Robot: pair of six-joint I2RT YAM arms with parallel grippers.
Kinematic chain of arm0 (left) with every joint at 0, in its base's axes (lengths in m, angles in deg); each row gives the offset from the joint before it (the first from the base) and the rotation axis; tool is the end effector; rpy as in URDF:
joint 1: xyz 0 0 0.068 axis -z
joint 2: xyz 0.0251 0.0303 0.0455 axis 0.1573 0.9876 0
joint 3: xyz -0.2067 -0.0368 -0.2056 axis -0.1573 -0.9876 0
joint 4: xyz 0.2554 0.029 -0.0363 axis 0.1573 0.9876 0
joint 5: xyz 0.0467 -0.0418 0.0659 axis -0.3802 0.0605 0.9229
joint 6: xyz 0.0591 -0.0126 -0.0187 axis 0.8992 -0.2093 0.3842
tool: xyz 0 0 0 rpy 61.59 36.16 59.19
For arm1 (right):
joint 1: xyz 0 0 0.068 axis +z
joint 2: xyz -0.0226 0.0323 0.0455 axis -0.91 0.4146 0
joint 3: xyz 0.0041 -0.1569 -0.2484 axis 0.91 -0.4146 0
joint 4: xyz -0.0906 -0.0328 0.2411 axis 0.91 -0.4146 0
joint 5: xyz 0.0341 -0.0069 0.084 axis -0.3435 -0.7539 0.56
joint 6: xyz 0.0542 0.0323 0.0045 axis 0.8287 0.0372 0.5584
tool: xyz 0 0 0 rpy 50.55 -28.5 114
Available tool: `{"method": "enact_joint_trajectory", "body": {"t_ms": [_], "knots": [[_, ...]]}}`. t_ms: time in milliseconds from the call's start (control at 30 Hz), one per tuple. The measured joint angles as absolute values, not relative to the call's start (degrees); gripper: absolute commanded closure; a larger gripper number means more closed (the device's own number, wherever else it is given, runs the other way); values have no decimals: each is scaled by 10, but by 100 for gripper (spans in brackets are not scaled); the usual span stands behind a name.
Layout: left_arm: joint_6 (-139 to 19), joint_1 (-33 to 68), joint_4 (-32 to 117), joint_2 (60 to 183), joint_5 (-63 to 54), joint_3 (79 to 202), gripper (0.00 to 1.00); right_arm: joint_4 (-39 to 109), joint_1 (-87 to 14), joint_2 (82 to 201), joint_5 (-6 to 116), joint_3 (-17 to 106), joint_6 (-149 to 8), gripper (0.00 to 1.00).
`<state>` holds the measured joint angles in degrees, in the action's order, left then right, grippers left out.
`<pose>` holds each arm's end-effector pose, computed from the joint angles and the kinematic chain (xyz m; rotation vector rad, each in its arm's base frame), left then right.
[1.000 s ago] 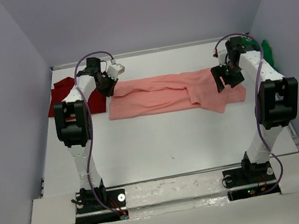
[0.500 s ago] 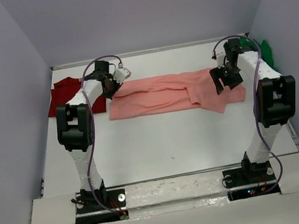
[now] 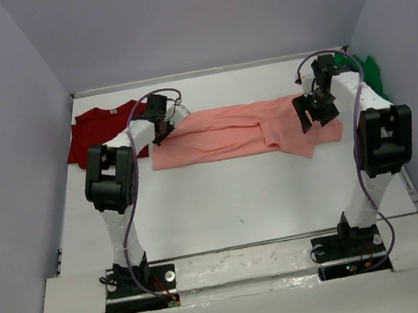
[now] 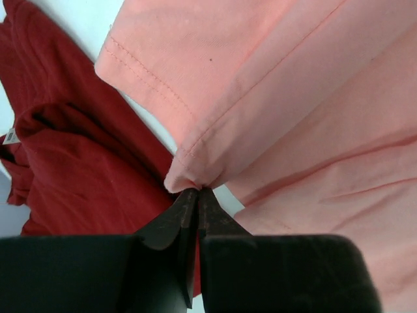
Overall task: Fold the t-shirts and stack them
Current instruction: Fold the tshirt
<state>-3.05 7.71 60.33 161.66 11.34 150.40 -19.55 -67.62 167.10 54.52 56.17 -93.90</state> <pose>0.4420 -0.1265 0.1950 1.2186 2.1287 0.3867 0.3840 -0.0082 0.2461 -0.3764 2.8294 0.1078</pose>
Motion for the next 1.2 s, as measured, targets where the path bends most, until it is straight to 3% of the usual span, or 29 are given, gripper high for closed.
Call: {"method": "enact_joint_trajectory", "body": {"t_ms": [100, 167, 200, 367, 400, 600, 667, 700, 733, 767, 833, 967, 1067, 1200], "knots": [[-23, 84, 585, 1617, 159, 1486, 88, -197, -674, 1675, 545, 562, -939, 26], [-16, 87, 566, 1621, 192, 1479, 71, -197, -673, 1678, 545, 562, -939, 26], [-14, 88, 558, 1623, 205, 1477, 54, -197, -673, 1678, 545, 562, -940, 26], [4, 87, 511, 1641, 280, 1452, 39, -200, -673, 1678, 545, 562, -943, 25], [6, 87, 501, 1641, 291, 1448, 27, -201, -673, 1678, 545, 562, -943, 25], [14, 88, 472, 1636, 323, 1445, 19, -206, -673, 1678, 545, 562, -943, 26], [17, 89, 472, 1626, 326, 1440, 14, -206, -673, 1679, 544, 562, -943, 39], [17, 89, 473, 1618, 326, 1438, 12, -205, -673, 1679, 541, 562, -942, 54], [17, 89, 473, 1612, 326, 1437, 12, -205, -673, 1679, 540, 562, -941, 55], [17, 89, 475, 1601, 325, 1437, 12, -205, -673, 1681, 538, 563, -940, 80], [13, 89, 475, 1568, 315, 1437, 15, -205, -673, 1690, 531, 568, -938, 100], [-10, 89, 499, 1521, 273, 1466, 24, -202, -673, 1736, 523, 599, -937, 100], [-33, 89, 513, 1513, 236, 1505, 39, -202, -673, 1773, 521, 620, -936, 100], [-54, 89, 530, 1512, 206, 1513, 36, -203, -673, 1812, 510, 639, -932, 100]]}}
